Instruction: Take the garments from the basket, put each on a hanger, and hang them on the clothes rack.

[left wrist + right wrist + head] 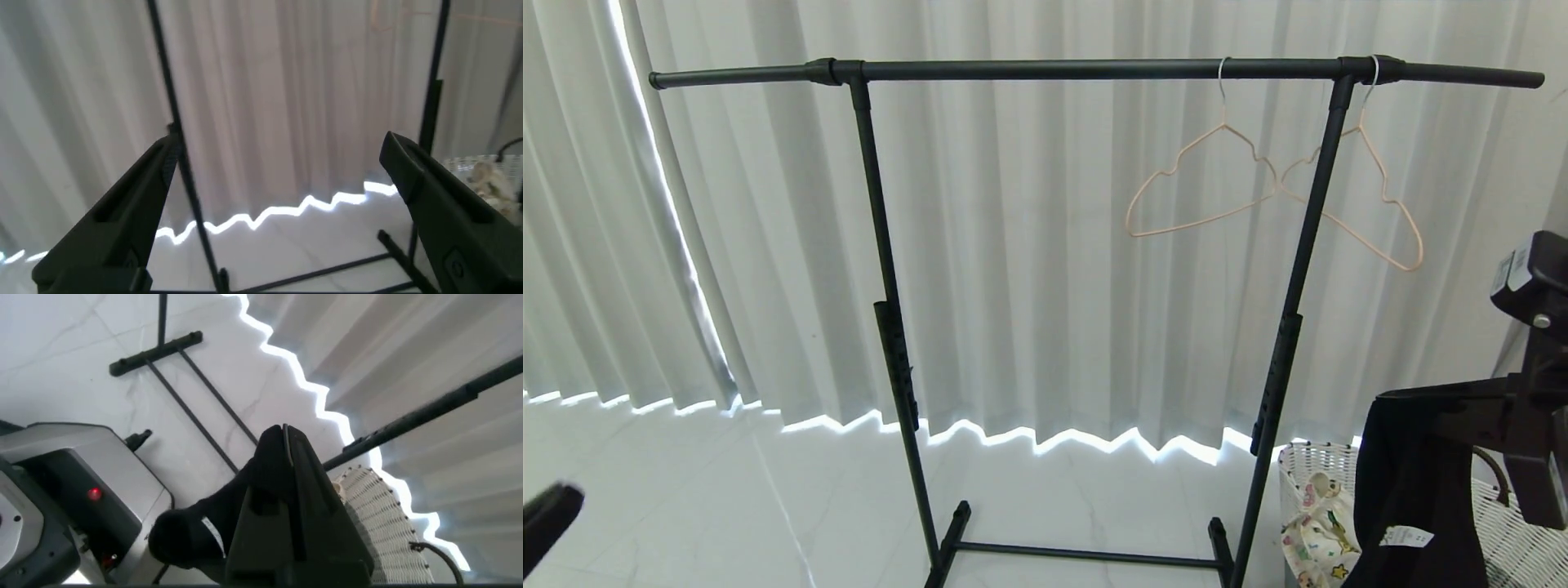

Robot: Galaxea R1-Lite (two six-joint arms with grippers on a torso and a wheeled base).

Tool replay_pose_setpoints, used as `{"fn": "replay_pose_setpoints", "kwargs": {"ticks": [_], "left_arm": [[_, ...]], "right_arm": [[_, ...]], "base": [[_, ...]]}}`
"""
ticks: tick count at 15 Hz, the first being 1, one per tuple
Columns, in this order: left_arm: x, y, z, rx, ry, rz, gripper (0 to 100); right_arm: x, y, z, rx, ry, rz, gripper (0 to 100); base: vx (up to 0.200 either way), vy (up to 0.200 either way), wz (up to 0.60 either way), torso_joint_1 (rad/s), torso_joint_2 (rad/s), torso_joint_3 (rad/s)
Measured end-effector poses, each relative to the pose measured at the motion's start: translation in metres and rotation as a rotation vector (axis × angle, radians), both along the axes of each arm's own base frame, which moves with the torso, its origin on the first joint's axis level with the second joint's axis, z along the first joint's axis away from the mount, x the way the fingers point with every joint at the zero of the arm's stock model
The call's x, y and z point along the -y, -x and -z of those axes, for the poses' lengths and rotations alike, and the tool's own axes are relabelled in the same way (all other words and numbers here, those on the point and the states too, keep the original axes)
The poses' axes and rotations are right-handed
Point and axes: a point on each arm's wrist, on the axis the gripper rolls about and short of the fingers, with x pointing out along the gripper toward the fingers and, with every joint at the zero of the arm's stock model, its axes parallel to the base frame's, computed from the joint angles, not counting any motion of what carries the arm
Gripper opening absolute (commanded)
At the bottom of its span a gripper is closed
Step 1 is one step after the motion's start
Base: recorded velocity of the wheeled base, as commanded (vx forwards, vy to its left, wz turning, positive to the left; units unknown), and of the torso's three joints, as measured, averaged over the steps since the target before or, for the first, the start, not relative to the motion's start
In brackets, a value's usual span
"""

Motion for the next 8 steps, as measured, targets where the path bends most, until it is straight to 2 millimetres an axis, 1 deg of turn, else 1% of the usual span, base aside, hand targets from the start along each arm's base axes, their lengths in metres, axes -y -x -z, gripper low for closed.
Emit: {"fn": "replay_pose_setpoints", "kwargs": {"ticks": [1,2,3,5,7,8], "left_arm": [[0.006,-0.026,-0.021,-0.016,-0.005,0.05,100],[0.015,-0.055,-0.034,-0.038,-0.013,0.102,100],[0.027,-0.085,-0.042,-0.062,-0.024,0.148,100],[0.052,-0.135,-0.038,-0.125,-0.06,0.22,100],[0.081,-0.167,-0.026,-0.183,-0.093,0.303,100],[0.095,-0.175,-0.017,-0.22,-0.109,0.348,100]], "right_arm": [[-0.001,0.0,0.0,-0.009,-0.009,-0.021,0],[-0.002,-0.001,0.001,-0.015,-0.012,-0.032,0],[-0.003,-0.003,0.001,-0.018,-0.017,-0.042,0],[-0.008,-0.009,-0.002,0.001,-0.032,-0.051,0],[-0.013,-0.014,-0.004,0.003,-0.034,-0.057,0],[-0.015,-0.015,-0.004,0.0,-0.033,-0.058,0]], "base": [[0.0,0.0,0.0,0.0,0.0,0.0],[0.0,0.0,0.0,0.0,0.0,0.0],[0.0,0.0,0.0,0.0,0.0,0.0],[0.0,0.0,0.0,0.0,0.0,0.0],[0.0,0.0,0.0,0.0,0.0,0.0],[0.0,0.0,0.0,0.0,0.0,0.0]]}}
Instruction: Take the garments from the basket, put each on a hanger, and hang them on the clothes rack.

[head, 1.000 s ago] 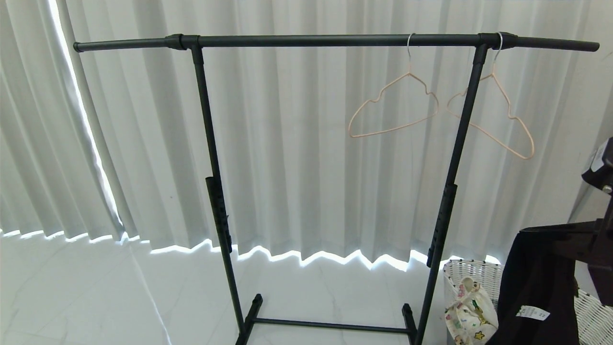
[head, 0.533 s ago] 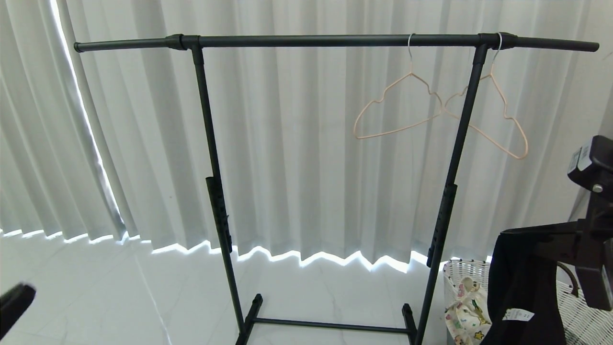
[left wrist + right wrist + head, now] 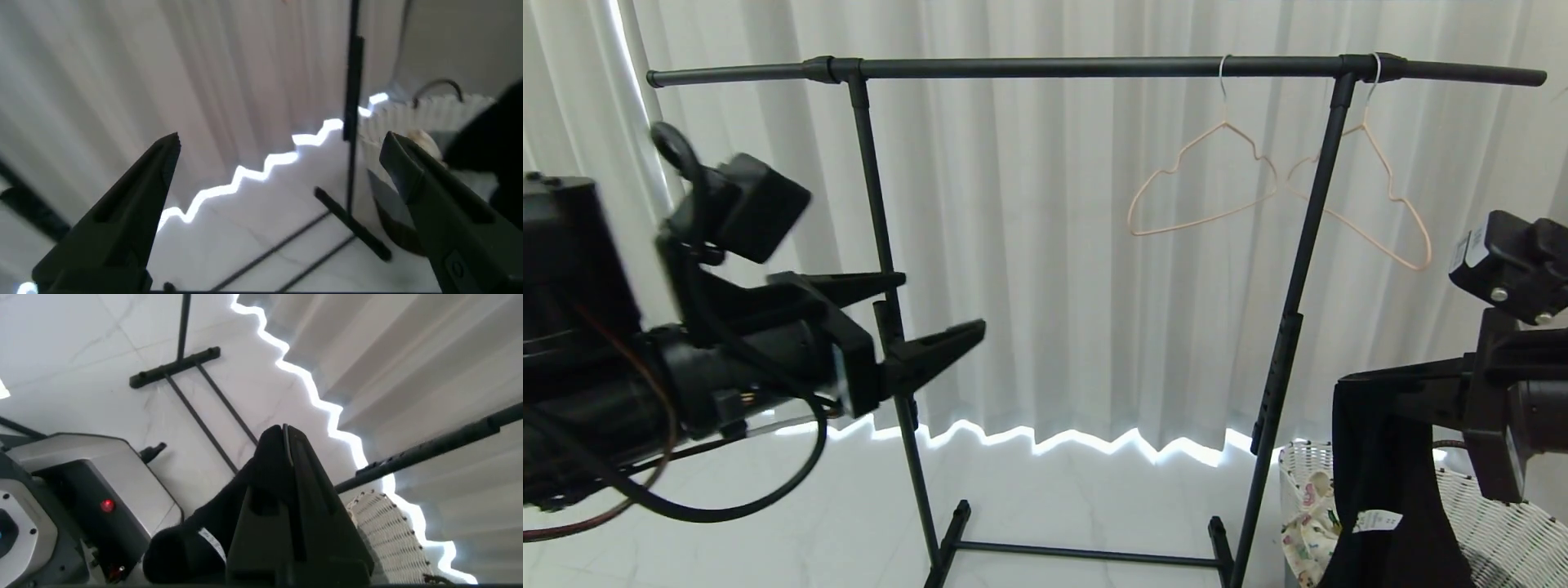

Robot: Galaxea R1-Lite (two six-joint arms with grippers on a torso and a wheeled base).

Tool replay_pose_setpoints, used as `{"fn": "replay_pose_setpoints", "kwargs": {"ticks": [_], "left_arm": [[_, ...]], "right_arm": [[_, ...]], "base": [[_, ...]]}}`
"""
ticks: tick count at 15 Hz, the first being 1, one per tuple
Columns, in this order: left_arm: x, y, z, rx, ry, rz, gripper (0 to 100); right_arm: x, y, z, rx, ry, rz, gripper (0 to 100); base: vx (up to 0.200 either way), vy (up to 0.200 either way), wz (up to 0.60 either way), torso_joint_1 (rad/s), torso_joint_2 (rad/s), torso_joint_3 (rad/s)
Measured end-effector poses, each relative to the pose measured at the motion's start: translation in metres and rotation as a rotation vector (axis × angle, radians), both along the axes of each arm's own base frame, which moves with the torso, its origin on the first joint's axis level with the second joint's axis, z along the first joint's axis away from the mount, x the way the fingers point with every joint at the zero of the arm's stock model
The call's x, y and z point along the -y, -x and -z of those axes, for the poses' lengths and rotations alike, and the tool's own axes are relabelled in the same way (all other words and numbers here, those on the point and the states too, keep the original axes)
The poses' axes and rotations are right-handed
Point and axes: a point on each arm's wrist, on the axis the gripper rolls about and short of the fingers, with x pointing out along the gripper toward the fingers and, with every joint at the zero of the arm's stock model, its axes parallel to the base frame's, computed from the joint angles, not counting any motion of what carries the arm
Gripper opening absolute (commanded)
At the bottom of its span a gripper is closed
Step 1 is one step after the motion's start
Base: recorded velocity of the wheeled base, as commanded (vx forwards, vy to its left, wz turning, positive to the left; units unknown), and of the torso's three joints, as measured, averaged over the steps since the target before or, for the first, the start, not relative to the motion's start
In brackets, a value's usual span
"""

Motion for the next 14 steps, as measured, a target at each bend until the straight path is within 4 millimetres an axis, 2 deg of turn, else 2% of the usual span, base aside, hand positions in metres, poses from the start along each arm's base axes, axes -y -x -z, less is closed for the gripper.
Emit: {"fn": "replay_pose_setpoints", "kwargs": {"ticks": [3,7,10,12,14], "left_arm": [[0.04,-0.006,0.024,-0.109,-0.029,0.126,100],[0.072,0.0,0.047,-0.254,-0.024,0.21,100],[0.094,0.015,0.066,-0.359,-0.039,0.28,100],[0.116,0.032,0.073,-0.434,-0.034,0.341,100],[0.135,0.035,0.076,-0.441,-0.042,0.359,100]], "right_arm": [[-0.004,-0.003,-0.001,-0.011,-0.011,-0.029,0],[-0.016,-0.004,0.001,-0.021,-0.025,-0.09,0],[-0.029,-0.004,-0.001,-0.028,-0.091,-0.142,0],[-0.038,-0.002,-0.003,-0.032,-0.121,-0.189,0],[-0.042,-0.001,-0.003,-0.028,-0.127,-0.207,0]], "base": [[0.0,0.0,0.0,0.0,0.0,0.0],[0.0,0.0,0.0,0.0,0.0,0.0],[0.0,0.0,0.0,0.0,0.0,0.0],[0.0,0.0,0.0,0.0,0.0,0.0],[0.0,0.0,0.0,0.0,0.0,0.0]]}}
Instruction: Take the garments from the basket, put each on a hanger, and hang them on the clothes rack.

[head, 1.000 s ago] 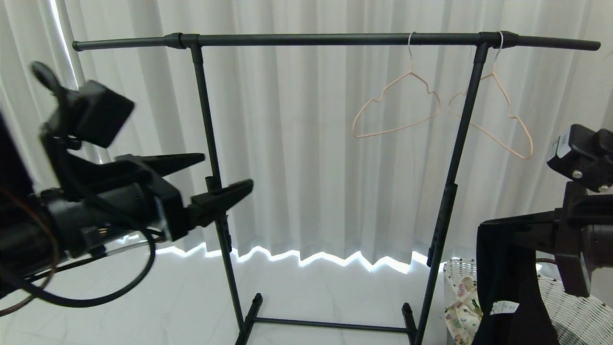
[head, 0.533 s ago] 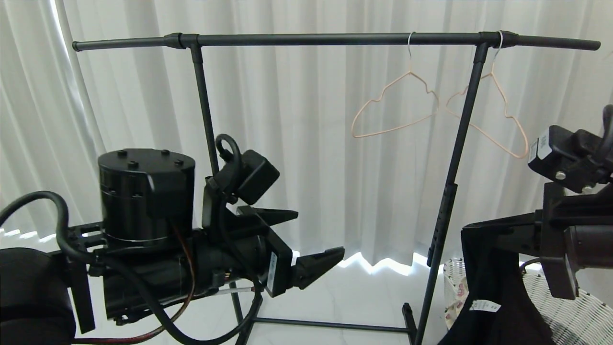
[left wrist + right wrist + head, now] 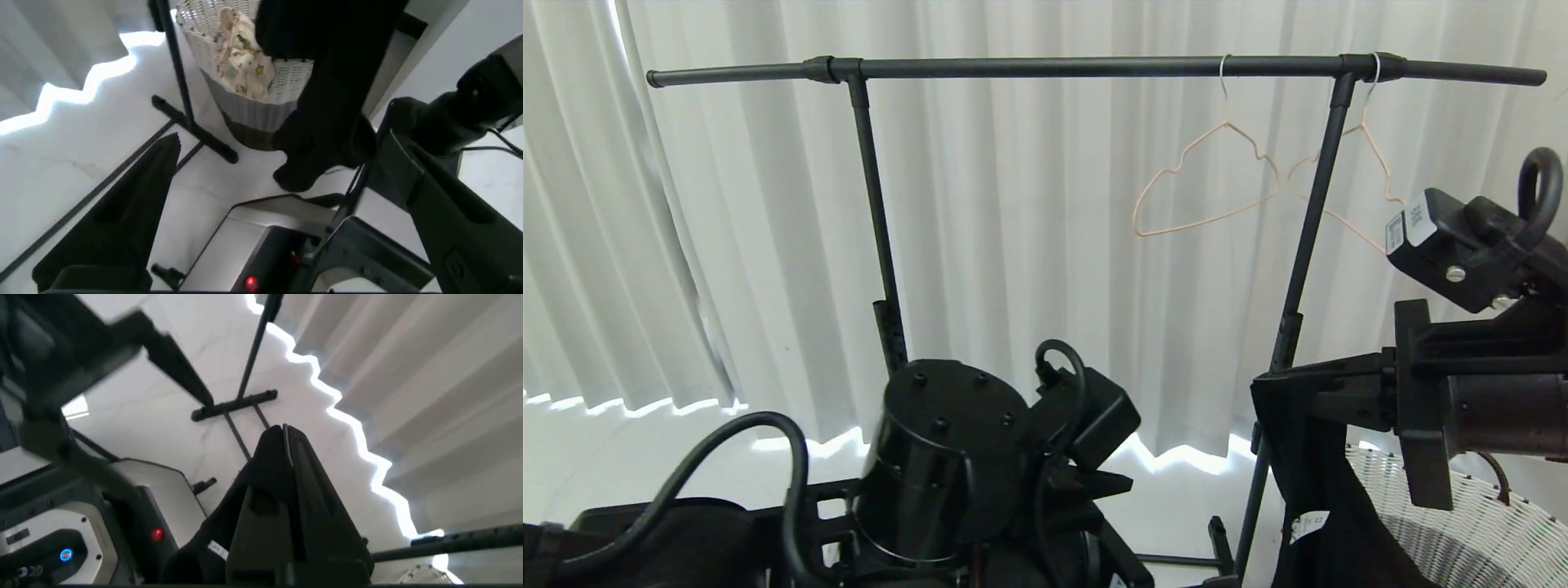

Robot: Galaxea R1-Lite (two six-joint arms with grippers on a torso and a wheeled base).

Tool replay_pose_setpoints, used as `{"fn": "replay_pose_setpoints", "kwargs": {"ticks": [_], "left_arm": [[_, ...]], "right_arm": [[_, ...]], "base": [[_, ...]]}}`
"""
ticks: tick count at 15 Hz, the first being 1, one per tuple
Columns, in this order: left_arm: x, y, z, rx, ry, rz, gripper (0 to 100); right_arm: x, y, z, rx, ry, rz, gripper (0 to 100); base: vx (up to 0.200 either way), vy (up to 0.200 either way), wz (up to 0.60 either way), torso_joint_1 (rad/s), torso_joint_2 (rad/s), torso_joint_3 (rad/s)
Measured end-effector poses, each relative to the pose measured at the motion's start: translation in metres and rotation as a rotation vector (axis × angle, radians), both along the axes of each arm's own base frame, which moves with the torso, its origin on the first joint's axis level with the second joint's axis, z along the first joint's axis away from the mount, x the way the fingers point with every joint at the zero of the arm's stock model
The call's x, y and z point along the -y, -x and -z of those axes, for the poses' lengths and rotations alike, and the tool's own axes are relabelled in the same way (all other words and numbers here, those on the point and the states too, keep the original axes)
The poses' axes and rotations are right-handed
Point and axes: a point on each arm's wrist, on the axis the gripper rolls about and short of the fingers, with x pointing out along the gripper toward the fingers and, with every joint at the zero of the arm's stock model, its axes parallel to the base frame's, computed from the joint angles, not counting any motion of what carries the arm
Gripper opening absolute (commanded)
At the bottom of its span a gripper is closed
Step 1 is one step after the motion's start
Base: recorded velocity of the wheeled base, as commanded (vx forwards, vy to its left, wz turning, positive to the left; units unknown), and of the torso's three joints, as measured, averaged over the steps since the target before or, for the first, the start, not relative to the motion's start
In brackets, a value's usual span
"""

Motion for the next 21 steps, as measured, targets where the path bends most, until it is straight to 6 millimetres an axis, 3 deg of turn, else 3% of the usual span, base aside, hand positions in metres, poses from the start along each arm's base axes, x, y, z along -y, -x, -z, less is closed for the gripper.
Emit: {"fn": "replay_pose_setpoints", "kwargs": {"ticks": [4,10,12,16,19,20,21], "left_arm": [[0.028,-0.007,0.003,0.0,0.003,0.03,100],[0.048,-0.017,0.013,-0.059,0.046,-0.006,100],[0.053,-0.025,0.026,-0.063,0.03,-0.067,100],[0.042,-0.023,0.068,-0.1,-0.115,-0.126,100],[0.031,-0.02,0.08,-0.104,-0.173,-0.148,100],[0.029,-0.019,0.081,-0.105,-0.183,-0.148,0],[0.029,-0.019,0.082,-0.103,-0.185,-0.147,0]], "right_arm": [[-0.005,0.002,0.001,-0.004,0.003,-0.026,0],[-0.01,0.005,0.001,-0.004,0.004,-0.048,0],[-0.01,0.009,-0.002,0.003,-0.002,-0.063,0],[-0.009,0.01,-0.004,0.011,-0.009,-0.062,0],[-0.009,0.009,-0.005,0.015,-0.011,-0.06,0],[-0.009,0.009,-0.005,0.015,-0.011,-0.06,0],[-0.009,0.009,-0.005,0.017,-0.013,-0.059,0]], "base": [[0.0,0.0,0.0,0.0,0.0,0.0],[0.0,0.0,0.0,0.0,0.0,0.0],[0.0,0.0,0.0,0.0,0.0,0.0],[0.0,0.0,0.0,0.0,0.0,0.0],[0.0,0.0,0.0,0.0,0.0,0.0],[0.0,0.0,0.0,0.0,0.0,0.0],[0.0,0.0,0.0,0.0,0.0,0.0]]}}
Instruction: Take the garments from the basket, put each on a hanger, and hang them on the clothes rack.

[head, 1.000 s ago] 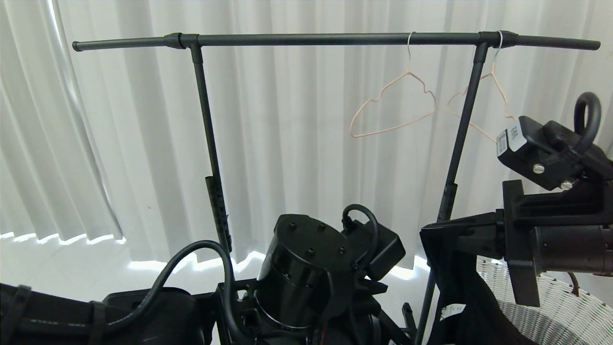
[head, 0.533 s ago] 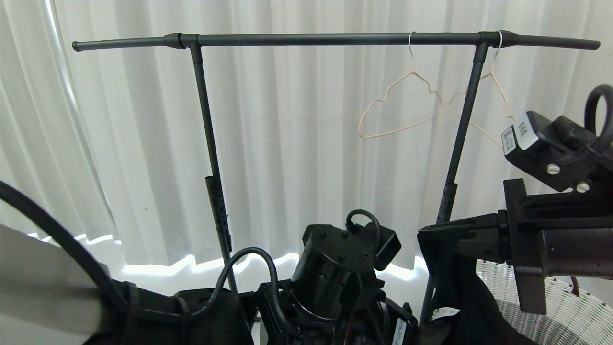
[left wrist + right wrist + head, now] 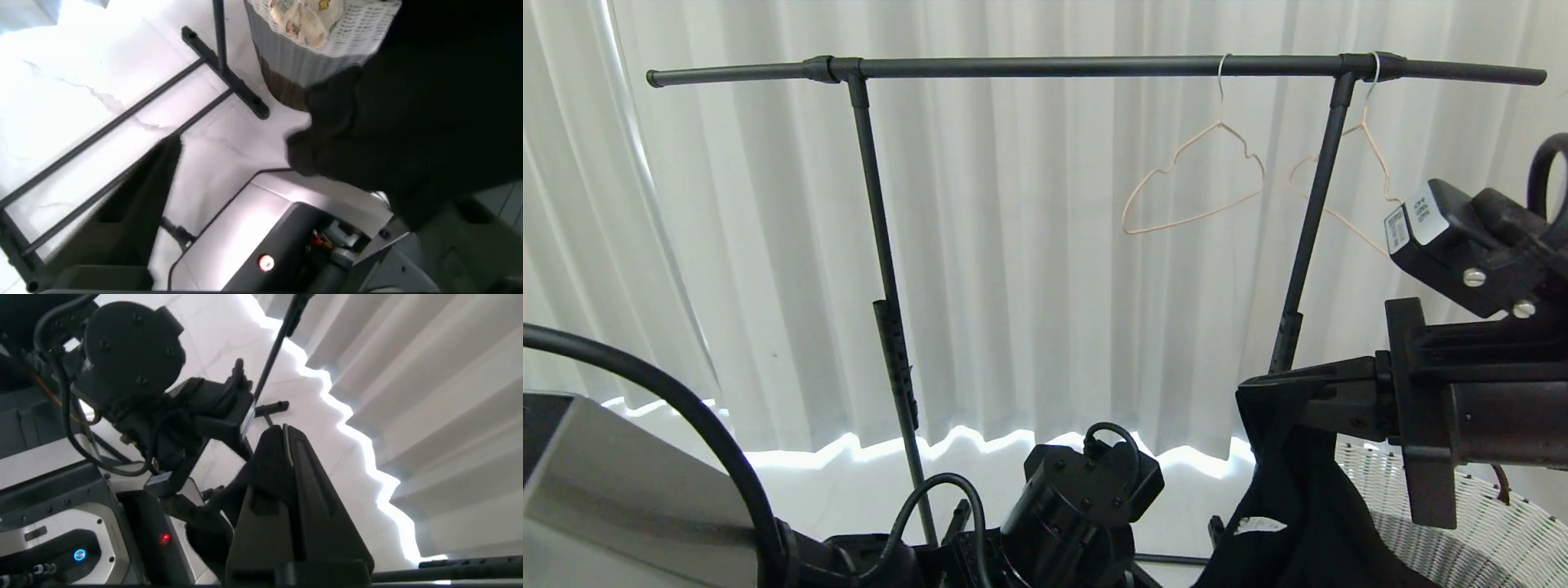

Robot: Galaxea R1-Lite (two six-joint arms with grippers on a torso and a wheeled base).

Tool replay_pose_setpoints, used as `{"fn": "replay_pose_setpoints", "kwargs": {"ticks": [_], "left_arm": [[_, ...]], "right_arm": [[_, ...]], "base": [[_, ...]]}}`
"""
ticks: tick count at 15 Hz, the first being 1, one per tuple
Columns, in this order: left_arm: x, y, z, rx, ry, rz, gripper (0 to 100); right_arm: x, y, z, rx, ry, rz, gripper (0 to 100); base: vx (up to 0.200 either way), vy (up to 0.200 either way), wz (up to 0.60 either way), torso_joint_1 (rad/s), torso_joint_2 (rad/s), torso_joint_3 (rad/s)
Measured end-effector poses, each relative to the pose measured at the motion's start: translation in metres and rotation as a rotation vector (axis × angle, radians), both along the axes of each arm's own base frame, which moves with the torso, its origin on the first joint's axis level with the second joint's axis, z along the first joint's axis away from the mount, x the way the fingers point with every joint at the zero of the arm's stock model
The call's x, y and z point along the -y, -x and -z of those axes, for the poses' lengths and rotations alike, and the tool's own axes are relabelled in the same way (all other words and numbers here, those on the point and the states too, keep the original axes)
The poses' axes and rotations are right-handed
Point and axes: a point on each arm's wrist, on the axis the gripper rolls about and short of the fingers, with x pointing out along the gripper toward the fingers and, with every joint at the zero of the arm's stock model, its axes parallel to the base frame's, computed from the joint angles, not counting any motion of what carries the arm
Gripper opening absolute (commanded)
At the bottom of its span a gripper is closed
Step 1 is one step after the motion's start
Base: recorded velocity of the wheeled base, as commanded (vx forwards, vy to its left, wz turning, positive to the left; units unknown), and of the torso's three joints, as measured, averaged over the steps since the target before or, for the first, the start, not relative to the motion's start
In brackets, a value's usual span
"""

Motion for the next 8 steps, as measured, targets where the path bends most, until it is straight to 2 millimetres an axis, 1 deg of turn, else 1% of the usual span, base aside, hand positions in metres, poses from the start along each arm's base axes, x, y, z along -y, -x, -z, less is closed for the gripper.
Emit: {"fn": "replay_pose_setpoints", "kwargs": {"ticks": [3,6,7,8], "left_arm": [[-0.001,0.001,-0.002,0.01,0.002,-0.007,0],[-0.006,0.005,-0.009,0.034,0.002,-0.023,0],[-0.011,0.008,-0.017,0.053,0.015,-0.024,0],[-0.018,0.012,-0.031,0.078,0.042,-0.026,0]], "right_arm": [[0.0,0.0,0.0,0.007,0.006,0.019,0],[0.001,0.0,0.001,0.013,0.016,0.043,0],[0.001,-0.001,0.001,0.013,0.016,0.044,0],[0.001,-0.001,0.0,0.018,0.013,0.043,0]], "base": [[0.0,0.0,0.0,0.0,0.0,0.0],[0.0,0.0,0.0,0.0,0.0,0.0],[0.0,0.0,0.0,0.0,0.0,0.0],[0.0,0.0,0.0,0.0,0.0,0.0]]}}
